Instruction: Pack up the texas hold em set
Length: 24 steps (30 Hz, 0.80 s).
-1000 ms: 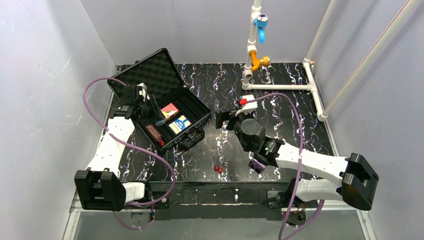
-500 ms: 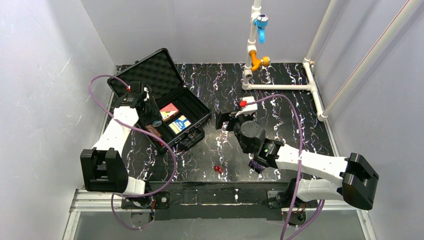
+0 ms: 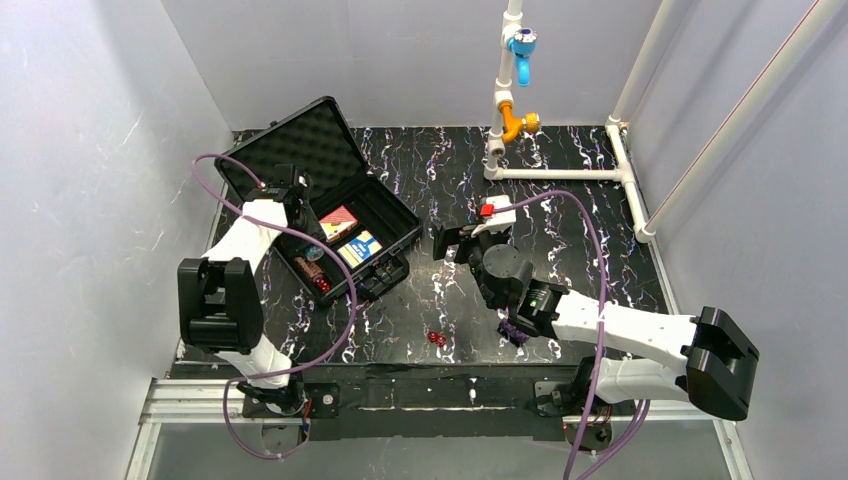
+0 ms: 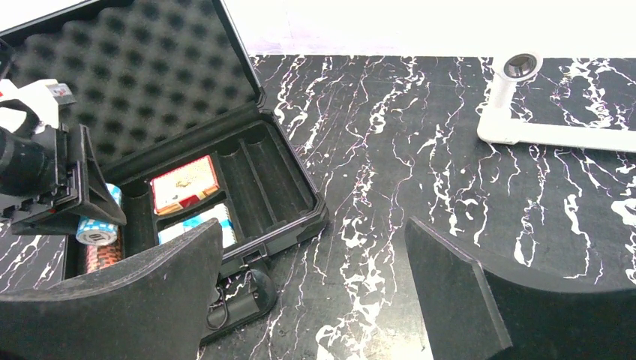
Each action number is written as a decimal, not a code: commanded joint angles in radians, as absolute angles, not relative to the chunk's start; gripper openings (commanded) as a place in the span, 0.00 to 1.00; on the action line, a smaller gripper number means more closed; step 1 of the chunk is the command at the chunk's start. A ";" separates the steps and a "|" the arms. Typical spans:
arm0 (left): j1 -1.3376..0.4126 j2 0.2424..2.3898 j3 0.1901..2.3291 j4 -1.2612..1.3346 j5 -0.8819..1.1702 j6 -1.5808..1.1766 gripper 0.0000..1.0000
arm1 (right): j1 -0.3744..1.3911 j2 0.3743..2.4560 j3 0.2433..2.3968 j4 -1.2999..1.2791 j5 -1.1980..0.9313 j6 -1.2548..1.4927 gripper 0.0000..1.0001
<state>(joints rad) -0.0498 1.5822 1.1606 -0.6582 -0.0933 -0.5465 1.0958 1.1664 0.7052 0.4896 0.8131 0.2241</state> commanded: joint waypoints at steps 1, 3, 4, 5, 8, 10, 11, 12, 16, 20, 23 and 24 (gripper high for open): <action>-0.051 1.597 1.207 -0.656 -0.151 -0.587 0.00 | 1.109 1.140 0.700 0.557 0.852 0.203 0.98; -0.051 1.612 1.209 -0.653 -0.163 -0.596 0.00 | 1.113 1.141 0.698 0.563 0.853 0.200 0.98; -0.052 1.618 1.209 -0.653 -0.174 -0.604 0.00 | 1.115 1.141 0.697 0.565 0.855 0.197 0.98; -0.052 1.623 1.207 -0.652 -0.187 -0.618 0.00 | 1.117 1.141 0.696 0.567 0.856 0.195 0.98; -0.051 1.635 1.205 -0.646 -0.209 -0.645 0.00 | 1.119 1.141 0.695 0.571 0.858 0.192 0.98; -0.051 1.647 1.210 -0.644 -0.210 -0.658 0.00 | 1.121 1.141 0.693 0.573 0.860 0.192 0.98; -0.051 1.651 1.214 -0.643 -0.210 -0.663 0.00 | 1.121 1.142 0.692 0.574 0.861 0.191 0.98; -0.051 1.657 1.217 -0.641 -0.211 -0.668 0.00 | 1.122 1.143 0.693 0.574 0.860 0.190 0.98; -0.051 1.674 1.232 -0.643 -0.228 -0.678 0.00 | 1.124 1.140 0.694 0.574 0.863 0.185 0.98; -0.051 1.689 1.247 -0.643 -0.238 -0.681 0.06 | 1.126 1.138 0.693 0.572 0.860 0.182 0.98; -0.051 1.700 1.259 -0.644 -0.238 -0.676 0.23 | 1.129 1.138 0.695 0.572 0.858 0.182 0.98; -0.051 1.702 1.260 -0.645 -0.239 -0.675 0.32 | 1.129 1.138 0.695 0.572 0.857 0.181 0.98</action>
<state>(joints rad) -0.0498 1.6962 1.2182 -0.6292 -0.1913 -0.6704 1.1198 1.1656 0.7021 0.5053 0.8318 0.1963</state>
